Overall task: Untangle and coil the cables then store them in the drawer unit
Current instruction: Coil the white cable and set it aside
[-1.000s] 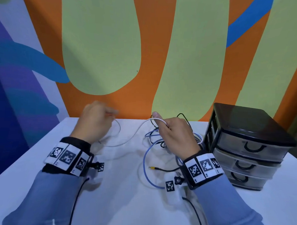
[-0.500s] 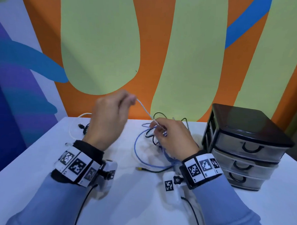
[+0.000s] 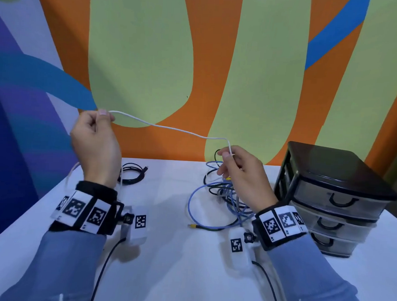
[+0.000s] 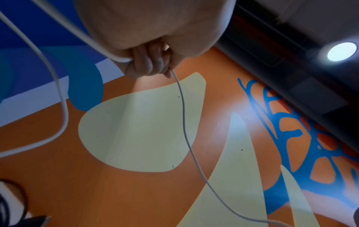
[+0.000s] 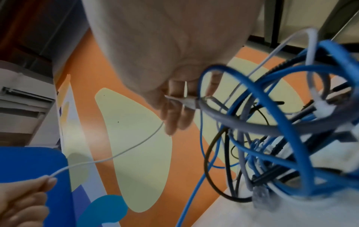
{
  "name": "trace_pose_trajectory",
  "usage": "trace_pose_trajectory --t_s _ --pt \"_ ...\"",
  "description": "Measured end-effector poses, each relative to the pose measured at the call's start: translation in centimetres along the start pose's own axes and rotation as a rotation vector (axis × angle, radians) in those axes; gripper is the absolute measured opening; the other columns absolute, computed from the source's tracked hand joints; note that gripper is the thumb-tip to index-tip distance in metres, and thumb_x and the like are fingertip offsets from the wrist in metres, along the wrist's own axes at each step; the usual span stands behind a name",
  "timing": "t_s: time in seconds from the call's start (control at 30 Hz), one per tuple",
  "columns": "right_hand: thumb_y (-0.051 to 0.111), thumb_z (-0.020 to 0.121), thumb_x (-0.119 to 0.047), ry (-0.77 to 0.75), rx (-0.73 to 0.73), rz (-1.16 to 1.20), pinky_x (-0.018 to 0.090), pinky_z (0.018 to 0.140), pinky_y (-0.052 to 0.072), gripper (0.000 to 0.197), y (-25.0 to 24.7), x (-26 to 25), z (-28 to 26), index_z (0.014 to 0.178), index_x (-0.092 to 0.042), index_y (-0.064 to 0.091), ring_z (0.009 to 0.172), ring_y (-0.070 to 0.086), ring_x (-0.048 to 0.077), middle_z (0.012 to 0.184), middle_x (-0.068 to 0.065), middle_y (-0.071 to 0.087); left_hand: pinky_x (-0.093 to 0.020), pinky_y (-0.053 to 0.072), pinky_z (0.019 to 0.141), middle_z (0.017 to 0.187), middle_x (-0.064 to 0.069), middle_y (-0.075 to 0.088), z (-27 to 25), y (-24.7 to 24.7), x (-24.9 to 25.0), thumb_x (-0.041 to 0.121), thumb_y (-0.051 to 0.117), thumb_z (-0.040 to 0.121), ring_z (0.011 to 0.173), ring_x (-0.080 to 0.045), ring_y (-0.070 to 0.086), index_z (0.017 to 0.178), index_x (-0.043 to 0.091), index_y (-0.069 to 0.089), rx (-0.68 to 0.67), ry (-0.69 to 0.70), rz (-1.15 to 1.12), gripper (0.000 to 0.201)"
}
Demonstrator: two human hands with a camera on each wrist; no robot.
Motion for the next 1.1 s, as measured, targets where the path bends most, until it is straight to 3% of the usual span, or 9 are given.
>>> trace_pose_trajectory --t_s 0.17,0.23,0.33,0.43,0.6,0.7,0.87,0.97,1.1 --pt "0.042 0.113 -0.026 0.008 -0.025 0.550 0.028 0.058 0.048 0.026 -0.2 -2.9 -0.4 0.111 -0.007 0.060 0.055 0.054 0.023 0.073 0.016 0.068 -0.040 0.043 0.067 0.077 0.004 0.063 0.1 0.3 -3.2 0.030 0.048 0.086 0.071 -0.025 0.055 0.080 0.032 0.071 -0.087 -0.233 0.071 0.024" --pt "0.044 0.112 -0.027 0.065 -0.052 0.714 0.026 0.044 0.029 0.022 -0.1 -3.0 -0.5 0.112 -0.011 0.059 0.047 0.036 0.016 0.066 0.012 0.057 -0.040 0.048 0.073 0.086 0.004 0.068 -0.5 0.9 -3.4 0.030 0.047 0.090 0.082 -0.027 0.063 0.089 0.031 0.073 -0.191 -0.219 0.147 0.026" --pt "0.046 0.111 -0.034 0.172 -0.126 0.883 0.027 0.046 0.011 0.025 0.2 -2.9 -0.5 0.100 -0.016 0.059 0.047 0.019 0.011 0.060 0.002 0.035 -0.033 0.045 0.066 0.084 0.000 0.071 -2.0 2.6 -2.8 0.048 0.053 0.107 0.071 -0.021 0.059 0.094 0.020 0.078 -0.469 -0.263 0.191 0.040" --pt "0.043 0.110 -0.042 0.219 -0.180 0.969 0.027 0.045 0.008 0.036 0.6 -3.0 -0.6 0.085 -0.018 0.055 0.044 0.015 0.009 0.058 0.000 0.022 -0.028 0.036 0.052 0.078 -0.011 0.078 -4.0 4.1 -2.5 0.068 0.051 0.102 0.055 -0.016 0.054 0.100 0.012 0.078 -0.817 -0.423 0.258 0.062" --pt "0.044 0.108 -0.041 0.188 -0.264 0.999 0.029 0.048 0.008 0.035 1.2 -3.6 -1.1 0.086 -0.017 0.055 0.044 0.013 0.010 0.057 -0.003 0.018 -0.028 0.035 0.057 0.063 -0.004 0.059 -7.2 5.0 -2.9 0.055 0.059 0.103 0.057 -0.019 0.040 0.097 0.012 0.082 -1.295 -0.386 0.355 0.049" --pt "0.045 0.102 -0.054 0.235 -0.378 0.956 0.030 0.049 0.013 0.043 1.5 -4.2 -1.5 0.092 -0.015 0.061 0.045 0.019 0.014 0.057 0.000 0.026 -0.021 0.031 0.051 0.059 0.002 0.045 -6.7 5.4 -2.7 0.035 0.062 0.107 0.054 -0.014 0.034 0.092 0.012 0.081 -1.202 -0.298 0.257 0.034" --pt "0.040 0.093 -0.075 0.333 -0.505 0.983 0.035 0.062 0.052 0.083 1.9 -4.3 -1.9 0.124 -0.003 0.067 0.064 0.058 0.029 0.080 0.017 0.062 -0.019 0.035 0.054 0.067 -0.001 0.051 -3.6 4.7 -1.4 0.022 0.060 0.109 0.059 -0.009 0.043 0.106 0.019 0.080 -0.811 -0.056 0.027 0.020" --pt "0.044 0.100 -0.062 0.330 -0.521 1.039 0.037 0.067 0.055 0.068 2.1 -4.4 -2.0 0.129 -0.005 0.065 0.067 0.061 0.028 0.085 0.017 0.064 -0.023 0.034 0.057 0.066 0.003 0.048 -3.7 4.8 -0.1 0.024 0.062 0.108 0.061 -0.010 0.041 0.108 0.021 0.080 -0.811 0.104 0.016 0.018" --pt "0.049 0.108 -0.035 0.313 -0.454 1.034 0.023 0.044 0.034 0.032 2.5 -4.6 -1.9 0.114 -0.009 0.065 0.046 0.035 0.013 0.065 0.005 0.047 -0.028 0.036 0.057 0.066 0.015 0.062 -5.2 5.4 1.0 0.028 0.066 0.105 0.058 -0.009 0.044 0.106 0.024 0.082 -0.765 0.296 0.162 0.017"
Point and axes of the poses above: each hand's wrist, its own z-axis towards the middle knuckle, its own y-axis out of the palm, x = y × z, the point moved 5 cm from there along z, towards the middle knuckle
